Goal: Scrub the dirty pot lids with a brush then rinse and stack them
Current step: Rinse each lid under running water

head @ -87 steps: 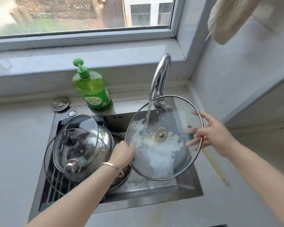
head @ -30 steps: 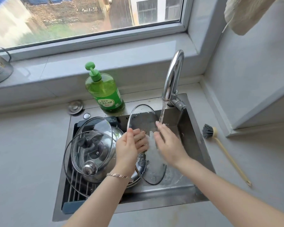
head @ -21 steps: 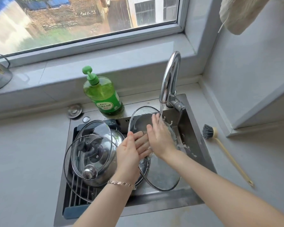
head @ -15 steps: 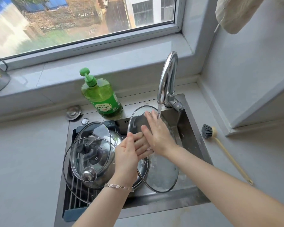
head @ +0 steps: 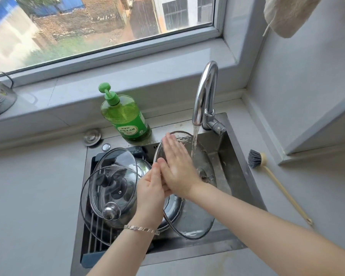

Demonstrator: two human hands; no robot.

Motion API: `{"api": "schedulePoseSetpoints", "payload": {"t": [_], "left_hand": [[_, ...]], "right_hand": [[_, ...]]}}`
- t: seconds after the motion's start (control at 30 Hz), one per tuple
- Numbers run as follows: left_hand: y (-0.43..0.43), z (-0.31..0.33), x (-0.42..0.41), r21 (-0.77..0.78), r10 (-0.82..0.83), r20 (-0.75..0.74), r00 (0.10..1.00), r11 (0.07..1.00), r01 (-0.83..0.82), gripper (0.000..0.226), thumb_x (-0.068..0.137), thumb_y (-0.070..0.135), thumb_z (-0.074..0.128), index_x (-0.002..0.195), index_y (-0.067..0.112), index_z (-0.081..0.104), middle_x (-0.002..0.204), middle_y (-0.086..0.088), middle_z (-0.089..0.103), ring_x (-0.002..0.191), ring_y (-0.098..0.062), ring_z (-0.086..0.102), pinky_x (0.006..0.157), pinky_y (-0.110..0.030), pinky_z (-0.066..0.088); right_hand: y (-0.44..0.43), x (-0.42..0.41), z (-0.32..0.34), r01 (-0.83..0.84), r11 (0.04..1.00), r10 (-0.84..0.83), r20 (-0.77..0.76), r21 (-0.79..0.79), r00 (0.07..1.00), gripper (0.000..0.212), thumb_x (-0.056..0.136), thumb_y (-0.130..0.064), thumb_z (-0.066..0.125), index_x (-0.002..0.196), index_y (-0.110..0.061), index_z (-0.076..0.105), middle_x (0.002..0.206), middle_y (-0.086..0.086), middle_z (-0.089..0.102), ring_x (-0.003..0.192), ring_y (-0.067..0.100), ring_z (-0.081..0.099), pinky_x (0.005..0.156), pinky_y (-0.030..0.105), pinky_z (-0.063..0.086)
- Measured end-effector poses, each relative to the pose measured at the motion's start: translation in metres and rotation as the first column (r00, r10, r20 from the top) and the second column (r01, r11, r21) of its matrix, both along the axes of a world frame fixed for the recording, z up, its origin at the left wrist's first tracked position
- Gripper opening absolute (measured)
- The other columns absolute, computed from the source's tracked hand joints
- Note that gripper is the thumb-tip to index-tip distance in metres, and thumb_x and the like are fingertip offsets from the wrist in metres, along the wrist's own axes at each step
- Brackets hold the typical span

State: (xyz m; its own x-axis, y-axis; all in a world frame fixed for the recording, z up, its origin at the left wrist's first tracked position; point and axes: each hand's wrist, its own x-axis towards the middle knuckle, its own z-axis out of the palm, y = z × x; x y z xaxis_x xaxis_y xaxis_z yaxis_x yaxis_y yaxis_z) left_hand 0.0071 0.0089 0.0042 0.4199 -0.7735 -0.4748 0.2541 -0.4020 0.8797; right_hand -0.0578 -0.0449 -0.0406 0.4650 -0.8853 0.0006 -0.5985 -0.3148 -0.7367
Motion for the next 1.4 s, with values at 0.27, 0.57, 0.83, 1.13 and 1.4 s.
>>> {"api": "schedulePoseSetpoints", "payload": {"t": [0.27, 0.57, 0.83, 1.13, 1.4], "left_hand": [[0.004, 0.003, 0.004, -0.024, 0.124, -0.058, 0.991, 0.992, -0.126, 0.042, 0.101, 0.029, 0.036, 0.096, -0.004, 0.061, 0.085, -0.020, 0.072, 0.071, -0.029, 0.072, 0.061, -0.035, 0.060], [-0.019, 0.002, 0.004, -0.023, 0.281, -0.125, 0.951, 0.958, -0.286, 0.040, 0.102, 0.030, 0.034, 0.091, 0.000, 0.058, 0.082, -0.016, 0.070, 0.063, -0.023, 0.071, 0.059, -0.033, 0.060], [-0.018, 0.004, 0.018, -0.066, 0.255, -0.079, 0.964, 0.963, -0.260, 0.039, 0.103, 0.029, 0.035, 0.094, -0.001, 0.059, 0.084, -0.016, 0.071, 0.067, -0.025, 0.072, 0.059, -0.033, 0.060], [-0.022, 0.015, 0.020, -0.126, 0.197, -0.108, 0.974, 0.969, -0.210, 0.039, 0.103, 0.027, 0.032, 0.093, -0.001, 0.057, 0.083, -0.015, 0.071, 0.068, -0.023, 0.072, 0.061, -0.033, 0.060], [-0.029, 0.020, 0.008, -0.115, 0.239, -0.093, 0.967, 0.962, -0.249, 0.041, 0.103, 0.029, 0.035, 0.095, -0.004, 0.057, 0.086, -0.018, 0.070, 0.065, -0.023, 0.072, 0.060, -0.033, 0.060]], "right_hand": [[-0.049, -0.043, -0.033, 0.181, 0.848, -0.196, -0.022, 0.499, 0.980, 0.068, 0.099, -0.049, 0.021, 0.150, -0.009, 0.000, 0.158, 0.005, -0.004, 0.145, 0.015, -0.007, 0.114, 0.028, -0.005], [0.015, -0.060, -0.027, 0.267, 0.956, -0.284, 0.160, 0.120, 0.945, 0.032, 0.095, -0.023, 0.052, 0.126, -0.013, 0.056, 0.124, -0.002, 0.053, 0.116, 0.011, 0.049, 0.102, 0.026, 0.037], [-0.026, -0.064, -0.002, 0.239, 0.784, -0.352, 0.094, 0.573, 0.931, 0.017, 0.081, -0.028, 0.072, 0.071, -0.018, 0.062, 0.060, -0.004, 0.057, 0.050, 0.006, 0.049, 0.054, 0.019, 0.040], [-0.046, -0.079, 0.022, 0.034, 0.998, -0.029, -0.103, 0.047, 0.994, 0.018, 0.092, -0.019, 0.055, 0.099, -0.008, 0.068, 0.071, -0.017, 0.041, 0.071, 0.006, 0.043, 0.069, 0.019, 0.028], [-0.030, -0.059, 0.017, 0.300, 0.895, -0.338, 0.061, 0.330, 0.939, 0.043, 0.077, -0.050, 0.068, 0.105, -0.019, 0.063, 0.099, -0.002, 0.054, 0.088, 0.010, 0.050, 0.075, 0.021, 0.035]]}}
